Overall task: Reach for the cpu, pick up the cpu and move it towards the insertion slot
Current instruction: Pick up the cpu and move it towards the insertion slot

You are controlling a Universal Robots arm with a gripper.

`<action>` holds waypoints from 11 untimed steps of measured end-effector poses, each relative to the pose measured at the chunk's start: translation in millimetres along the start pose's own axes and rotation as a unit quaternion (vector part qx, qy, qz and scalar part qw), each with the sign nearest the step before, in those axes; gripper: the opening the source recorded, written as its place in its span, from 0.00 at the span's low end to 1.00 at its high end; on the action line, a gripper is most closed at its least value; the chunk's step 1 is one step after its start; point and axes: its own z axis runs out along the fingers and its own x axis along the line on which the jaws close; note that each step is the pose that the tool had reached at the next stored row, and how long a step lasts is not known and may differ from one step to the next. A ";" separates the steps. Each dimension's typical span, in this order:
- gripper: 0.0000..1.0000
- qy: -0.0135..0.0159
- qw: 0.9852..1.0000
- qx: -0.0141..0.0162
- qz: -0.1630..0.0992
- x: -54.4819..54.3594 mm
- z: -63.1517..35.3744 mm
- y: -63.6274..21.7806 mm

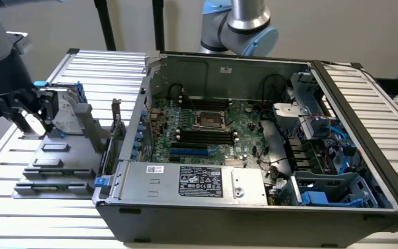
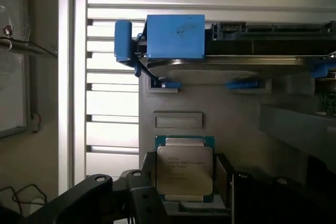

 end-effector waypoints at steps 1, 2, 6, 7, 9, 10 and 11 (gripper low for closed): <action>0.54 0.000 1.000 0.000 0.000 -1.4 -4.5 0.1; 0.54 0.000 1.000 0.000 -0.001 -2.9 -9.2 0.2; 0.54 0.001 1.000 0.000 -0.003 -11.3 -27.5 0.5; 0.54 0.001 1.000 -0.001 -0.003 -14.0 -32.0 0.5; 0.54 0.001 1.000 -0.001 -0.005 -19.7 -41.5 0.6; 0.54 0.001 1.000 -0.002 -0.006 -22.5 -46.1 0.7; 0.54 0.001 1.000 -0.002 -0.006 -25.3 -50.7 0.7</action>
